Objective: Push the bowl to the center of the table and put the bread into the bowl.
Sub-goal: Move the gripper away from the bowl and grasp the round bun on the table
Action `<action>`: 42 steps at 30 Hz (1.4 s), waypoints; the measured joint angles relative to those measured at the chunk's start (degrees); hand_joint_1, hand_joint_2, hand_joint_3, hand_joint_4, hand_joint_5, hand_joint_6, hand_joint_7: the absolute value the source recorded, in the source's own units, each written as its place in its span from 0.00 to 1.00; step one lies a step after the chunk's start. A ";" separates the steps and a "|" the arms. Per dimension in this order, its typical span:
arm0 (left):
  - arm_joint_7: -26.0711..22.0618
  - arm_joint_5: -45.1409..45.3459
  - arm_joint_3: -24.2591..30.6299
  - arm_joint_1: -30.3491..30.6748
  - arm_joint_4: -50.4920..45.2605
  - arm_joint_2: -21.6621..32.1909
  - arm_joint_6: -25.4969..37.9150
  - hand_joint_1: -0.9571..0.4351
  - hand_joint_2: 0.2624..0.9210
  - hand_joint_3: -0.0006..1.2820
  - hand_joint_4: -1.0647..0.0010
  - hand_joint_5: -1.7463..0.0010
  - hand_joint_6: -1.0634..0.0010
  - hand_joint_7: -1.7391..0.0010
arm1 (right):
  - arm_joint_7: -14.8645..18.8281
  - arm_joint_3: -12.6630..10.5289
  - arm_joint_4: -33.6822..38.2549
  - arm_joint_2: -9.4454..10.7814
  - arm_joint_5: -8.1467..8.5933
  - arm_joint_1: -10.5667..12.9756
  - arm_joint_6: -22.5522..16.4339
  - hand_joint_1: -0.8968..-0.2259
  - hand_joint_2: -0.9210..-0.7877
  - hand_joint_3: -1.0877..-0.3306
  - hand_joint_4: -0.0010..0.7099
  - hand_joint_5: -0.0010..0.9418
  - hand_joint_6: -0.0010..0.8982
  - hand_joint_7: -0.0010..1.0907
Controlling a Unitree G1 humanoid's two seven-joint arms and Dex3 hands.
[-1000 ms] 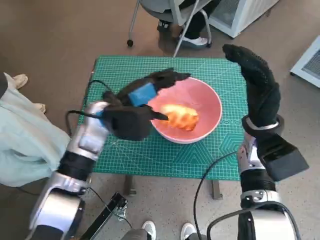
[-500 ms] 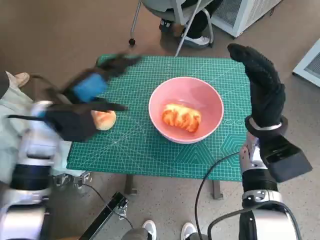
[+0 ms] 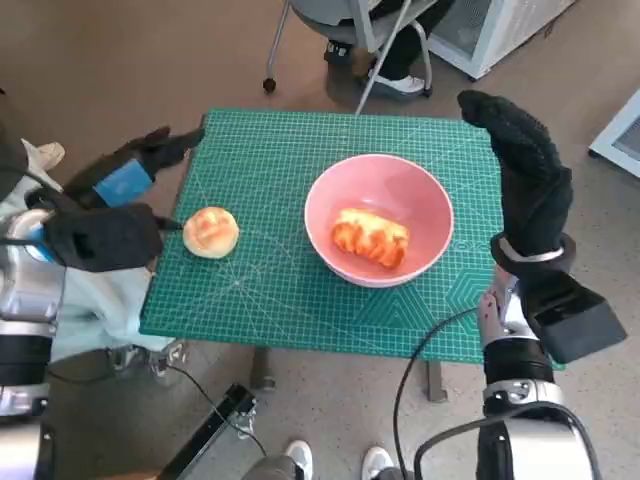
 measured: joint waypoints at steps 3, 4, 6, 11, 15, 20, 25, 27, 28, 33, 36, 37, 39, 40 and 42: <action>-0.01 0.74 -1.35 -0.40 2.77 -0.39 0.05 0.65 0.81 0.01 0.98 1.00 0.82 0.99 | 0.15 0.01 -0.04 0.02 0.02 -0.07 0.09 0.42 0.00 0.48 0.45 0.01 0.03 0.75; -0.01 0.90 -1.68 -0.61 3.61 -0.55 0.06 0.65 0.81 0.01 0.98 1.00 0.82 0.99 | 0.18 0.02 -0.05 0.02 0.02 -0.08 0.13 0.42 0.00 0.48 0.45 0.01 0.03 0.75; -0.04 1.28 -2.65 -1.33 5.67 -1.11 0.19 0.65 0.81 0.01 0.98 1.00 0.82 0.99 | 0.30 0.01 -0.05 0.01 0.02 -0.11 0.21 0.42 0.00 0.48 0.46 0.01 0.03 0.75; -0.09 2.65 -5.17 -3.36 9.61 -2.84 0.79 0.64 0.82 0.01 0.97 1.00 0.82 0.99 | 0.83 0.03 -0.05 0.01 0.05 -0.19 0.28 0.43 0.00 0.48 0.46 0.01 0.03 0.75; -0.01 3.90 -7.15 -5.36 12.96 -4.24 0.96 0.63 0.82 0.01 0.97 1.00 0.82 0.99 | 1.12 -0.06 -0.09 -0.11 0.19 -0.20 0.33 0.44 0.00 0.48 0.46 0.01 0.03 0.75; 0.90 6.02 -9.63 -8.25 18.23 -5.99 0.77 0.62 0.82 0.00 0.96 1.00 0.81 0.99 | 1.30 -0.12 -0.42 -0.28 0.22 -0.20 0.36 0.45 0.00 0.47 0.46 0.01 0.03 0.75; 2.61 8.26 -12.07 -10.81 23.56 -8.04 0.80 0.61 0.82 0.00 0.93 0.99 0.78 0.99 | 1.42 -0.18 -0.71 -0.71 0.26 -0.20 0.37 0.46 0.00 0.47 0.45 0.01 0.03 0.74; 3.44 9.25 -12.97 -11.93 26.00 -8.98 0.97 0.61 0.82 0.00 0.91 0.99 0.76 0.98 | 1.48 -0.19 -0.82 -0.95 0.36 -0.19 0.38 0.46 0.00 0.47 0.45 0.00 0.03 0.74; 3.96 9.79 -13.40 -12.53 27.33 -9.47 1.10 0.61 0.82 0.00 0.90 0.99 0.75 0.98 | 1.50 -0.19 -0.91 -1.06 0.42 -0.19 0.38 0.46 0.00 0.47 0.45 0.00 0.03 0.74; 6.60 11.72 -15.34 -14.68 33.26 -11.43 2.04 0.61 0.84 0.01 0.80 0.98 0.66 0.97 | 1.56 -0.19 -1.32 -1.35 0.45 -0.18 0.37 0.46 0.00 0.47 0.45 0.00 0.03 0.74; 8.29 12.35 -16.10 -15.47 36.20 -12.35 2.28 0.62 0.86 0.01 0.73 0.98 0.61 0.97 | 1.56 -0.18 -1.47 -1.36 0.45 -0.16 0.37 0.46 0.00 0.47 0.45 0.00 0.03 0.74; 8.78 12.43 -16.22 -15.59 36.87 -12.58 2.34 0.62 0.88 0.01 0.69 0.98 0.57 0.97 | 1.56 -0.17 -1.52 -1.36 0.45 -0.16 0.37 0.46 0.00 0.47 0.45 0.00 0.03 0.74; 9.80 12.58 -16.74 -15.77 38.13 -13.01 2.36 0.62 0.90 0.01 0.62 0.98 0.50 0.96 | 1.56 -0.16 -1.64 -1.37 0.45 -0.12 0.37 0.46 0.00 0.47 0.45 0.00 0.03 0.74; 10.29 12.69 -16.97 -15.84 38.77 -13.22 2.35 0.62 0.91 0.01 0.59 0.98 0.46 0.95 | 1.55 -0.14 -1.72 -1.37 0.44 -0.11 0.37 0.46 0.00 0.47 0.45 0.00 0.03 0.74; 11.25 12.96 -17.38 -15.94 39.52 -13.48 2.32 0.62 0.93 0.01 0.51 0.97 0.38 0.93 | 1.55 -0.12 -1.86 -1.36 0.44 -0.09 0.37 0.46 0.00 0.47 0.45 0.00 0.03 0.74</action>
